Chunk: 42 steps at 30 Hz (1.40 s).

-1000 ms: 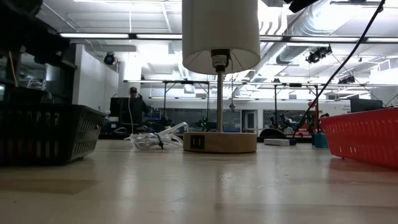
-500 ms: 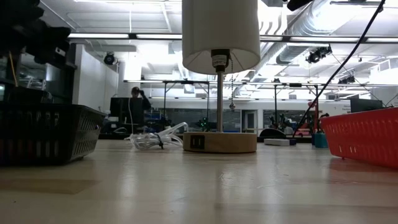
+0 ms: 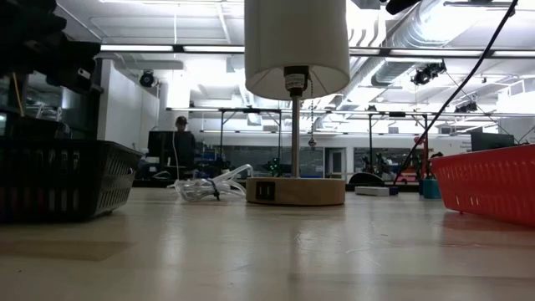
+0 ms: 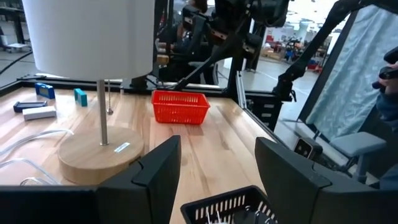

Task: Pick & Place Office items
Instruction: Put the right blue digital clock into the orange bin

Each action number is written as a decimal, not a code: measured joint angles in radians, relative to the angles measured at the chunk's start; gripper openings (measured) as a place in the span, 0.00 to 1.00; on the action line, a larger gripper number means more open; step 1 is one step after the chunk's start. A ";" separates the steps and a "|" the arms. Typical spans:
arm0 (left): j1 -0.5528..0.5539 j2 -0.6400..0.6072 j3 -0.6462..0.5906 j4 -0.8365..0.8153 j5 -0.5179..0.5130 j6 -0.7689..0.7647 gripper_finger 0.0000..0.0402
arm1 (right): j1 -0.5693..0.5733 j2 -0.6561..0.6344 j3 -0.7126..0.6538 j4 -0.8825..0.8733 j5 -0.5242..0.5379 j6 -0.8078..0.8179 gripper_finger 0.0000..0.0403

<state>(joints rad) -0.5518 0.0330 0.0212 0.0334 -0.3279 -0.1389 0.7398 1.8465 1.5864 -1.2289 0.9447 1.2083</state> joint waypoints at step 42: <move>0.000 0.022 -0.003 0.080 -0.002 0.005 0.50 | -0.112 -0.639 -0.782 -0.108 -0.003 0.403 0.52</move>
<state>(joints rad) -0.5518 0.0551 0.0181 0.1131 -0.3294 -0.1337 0.6280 1.2071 0.8041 -1.3374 0.9421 1.6112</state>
